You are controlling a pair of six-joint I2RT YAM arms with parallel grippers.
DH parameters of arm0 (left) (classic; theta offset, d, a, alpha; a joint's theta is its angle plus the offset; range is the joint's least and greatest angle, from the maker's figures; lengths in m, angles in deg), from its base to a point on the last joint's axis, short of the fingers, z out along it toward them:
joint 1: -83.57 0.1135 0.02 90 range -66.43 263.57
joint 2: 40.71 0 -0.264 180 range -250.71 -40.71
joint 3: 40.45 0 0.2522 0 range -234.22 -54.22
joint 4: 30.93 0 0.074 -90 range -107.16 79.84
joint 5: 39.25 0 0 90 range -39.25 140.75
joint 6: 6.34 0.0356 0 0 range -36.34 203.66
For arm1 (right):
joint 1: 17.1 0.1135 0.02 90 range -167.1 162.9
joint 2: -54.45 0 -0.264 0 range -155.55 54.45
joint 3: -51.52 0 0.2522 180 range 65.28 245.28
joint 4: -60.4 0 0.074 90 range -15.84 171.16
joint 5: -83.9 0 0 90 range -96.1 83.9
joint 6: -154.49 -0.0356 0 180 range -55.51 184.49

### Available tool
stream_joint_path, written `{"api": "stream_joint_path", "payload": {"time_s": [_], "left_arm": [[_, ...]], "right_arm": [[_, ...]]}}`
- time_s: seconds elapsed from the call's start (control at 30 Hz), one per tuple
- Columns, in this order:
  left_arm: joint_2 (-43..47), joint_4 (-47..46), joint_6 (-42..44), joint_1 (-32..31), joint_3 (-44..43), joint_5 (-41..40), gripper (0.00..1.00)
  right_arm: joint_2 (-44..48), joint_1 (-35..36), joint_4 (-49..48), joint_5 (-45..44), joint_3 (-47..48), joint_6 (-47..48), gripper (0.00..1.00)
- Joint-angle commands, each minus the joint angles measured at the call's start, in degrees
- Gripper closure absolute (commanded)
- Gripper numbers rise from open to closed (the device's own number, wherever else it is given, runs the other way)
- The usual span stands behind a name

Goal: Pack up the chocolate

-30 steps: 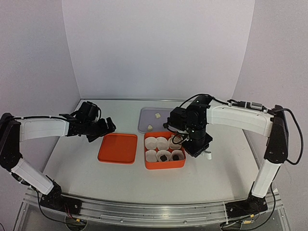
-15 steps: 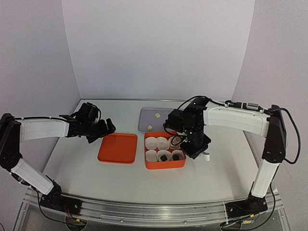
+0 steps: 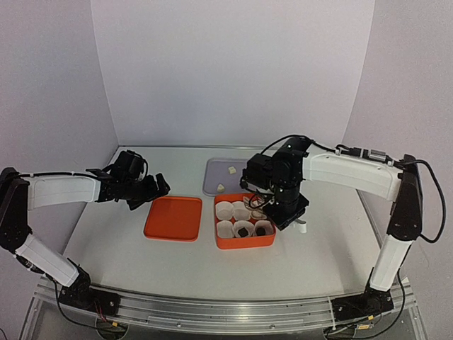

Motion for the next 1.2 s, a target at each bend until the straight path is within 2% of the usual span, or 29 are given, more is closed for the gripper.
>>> {"api": "stream_joint_path", "payload": {"time_s": [0.0,0.17,0.4,0.57,0.87,1.17], "left_arm": [[2.0,-0.6,-0.5,0.2,-0.2,-0.8,0.0],[1.9,0.1,-0.5,0.2,-0.7,-1.4,0.0],[1.0,0.6,-0.4,0.2,-1.5,-1.9,0.0],[-0.8,1.1,0.1,0.2,-3.0,-2.0,0.0],[-4.3,2.0,1.0,0.2,-5.2,-1.6,0.0],[-7.0,2.5,1.5,0.3,-6.9,-1.2,0.0]], "right_arm": [[7.1,0.4,7.4,-1.5,5.5,2.5,0.67],[5.1,-0.8,6.8,-5.6,10.8,6.5,0.66],[-7.1,-10.2,6.0,-0.5,21.4,17.0,0.63],[-16.1,-13.6,5.8,0.3,28.4,26.7,0.61],[-25.3,-17.6,5.9,2.9,34.9,32.4,0.6],[-29.7,-18.1,5.9,-2.8,36.5,34.3,0.61]]}}
